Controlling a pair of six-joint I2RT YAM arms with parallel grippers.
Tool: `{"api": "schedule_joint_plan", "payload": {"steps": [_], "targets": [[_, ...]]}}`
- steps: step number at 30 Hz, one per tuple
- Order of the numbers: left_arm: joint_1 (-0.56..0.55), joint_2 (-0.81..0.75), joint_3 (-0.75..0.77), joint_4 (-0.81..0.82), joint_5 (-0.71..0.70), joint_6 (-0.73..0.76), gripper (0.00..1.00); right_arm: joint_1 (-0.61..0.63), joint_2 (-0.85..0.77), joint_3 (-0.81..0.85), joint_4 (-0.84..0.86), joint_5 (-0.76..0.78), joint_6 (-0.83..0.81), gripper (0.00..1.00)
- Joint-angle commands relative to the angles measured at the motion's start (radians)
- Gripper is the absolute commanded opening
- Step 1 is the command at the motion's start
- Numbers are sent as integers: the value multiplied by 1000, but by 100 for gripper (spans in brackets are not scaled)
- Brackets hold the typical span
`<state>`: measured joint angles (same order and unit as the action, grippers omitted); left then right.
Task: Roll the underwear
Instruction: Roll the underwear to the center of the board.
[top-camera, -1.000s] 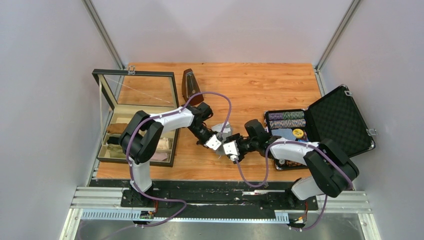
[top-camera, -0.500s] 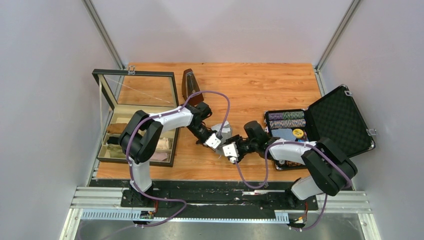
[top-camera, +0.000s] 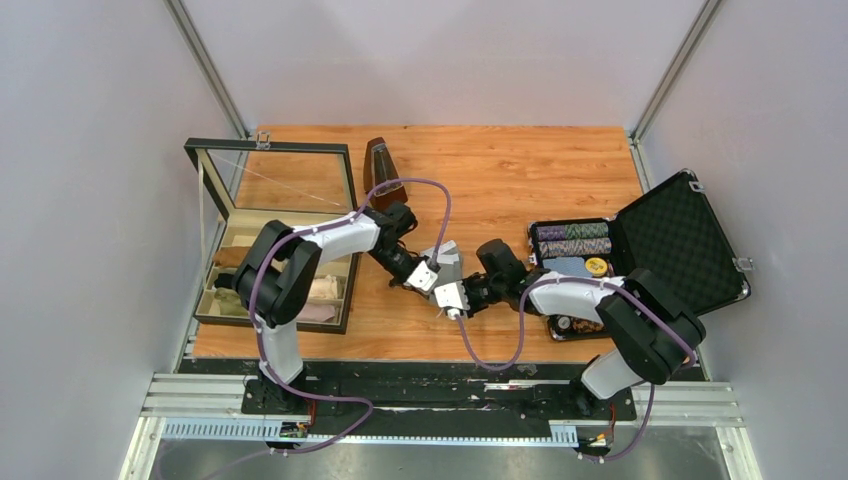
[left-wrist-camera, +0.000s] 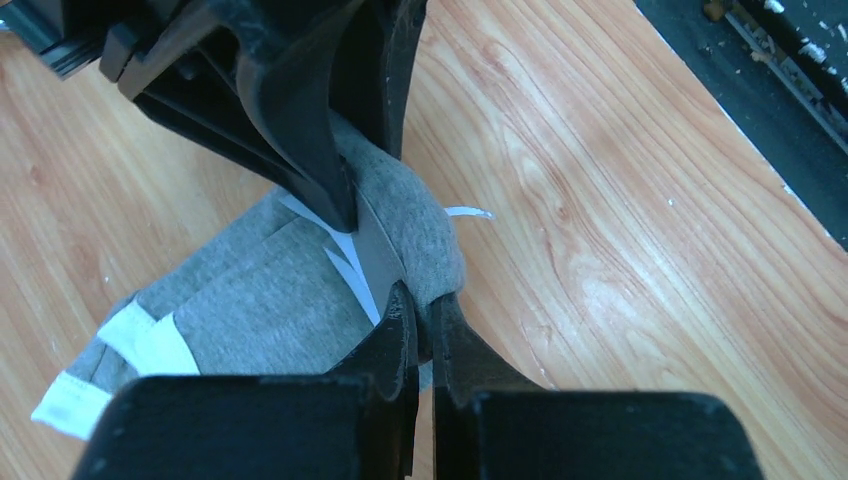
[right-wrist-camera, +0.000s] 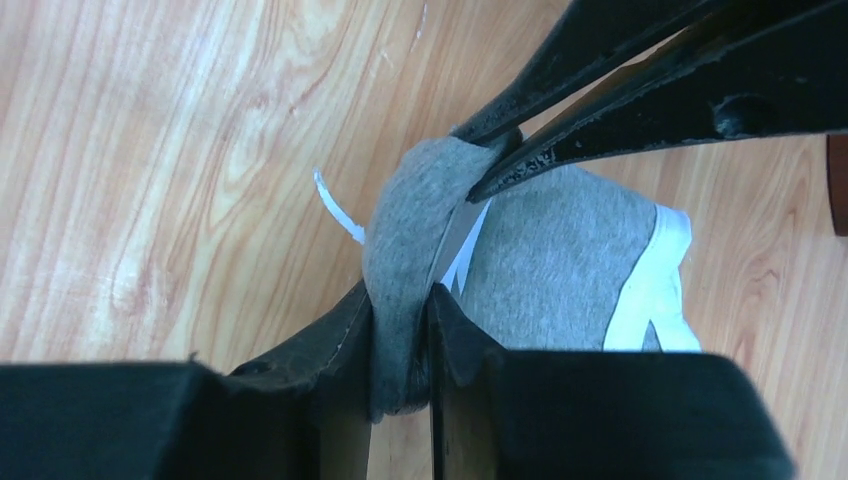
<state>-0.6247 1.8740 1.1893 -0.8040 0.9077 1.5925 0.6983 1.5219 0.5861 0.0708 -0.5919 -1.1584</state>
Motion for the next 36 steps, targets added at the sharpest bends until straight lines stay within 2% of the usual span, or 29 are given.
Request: {"api": "schedule_joint_plan", "payload": {"steps": [1,3,6,9,11,13,19,21,23,28,29,30,32,36], "targets": [[6,-80,-46,-2,10,-50,0,-2,13,99,-207,38,142,15],[6,-101,-65,-4,3,-81,0,-11,21,149,-300,1,169,13],[7,-135,-75,1,-14,-207,0,-38,70,256,-488,-63,214,12],[15,-155,-71,-29,27,-267,0,-70,147,342,-649,-116,248,10],[16,-167,-63,-15,56,-370,0,-87,187,380,-733,-147,266,9],[16,-173,-50,5,76,-539,0,-102,222,413,-797,-166,274,7],[21,-166,-110,109,129,-937,0,-141,308,483,-906,-208,259,6],[25,-184,-158,171,150,-1023,0,-147,350,512,-959,-217,245,6],[28,-204,-203,299,147,-1122,0,-157,392,538,-1005,-236,233,5],[30,-176,-186,302,138,-1143,1,-190,450,610,-1087,-284,213,5],[30,-179,-189,305,115,-1152,10,-192,456,625,-1101,-293,204,5],[31,-190,-191,313,101,-1163,25,-192,460,635,-1108,-295,199,5],[33,-213,-209,332,60,-1168,38,-192,470,658,-1122,-303,189,5],[49,-370,-276,442,-64,-1205,56,-185,501,709,-1154,-290,171,4]]}}
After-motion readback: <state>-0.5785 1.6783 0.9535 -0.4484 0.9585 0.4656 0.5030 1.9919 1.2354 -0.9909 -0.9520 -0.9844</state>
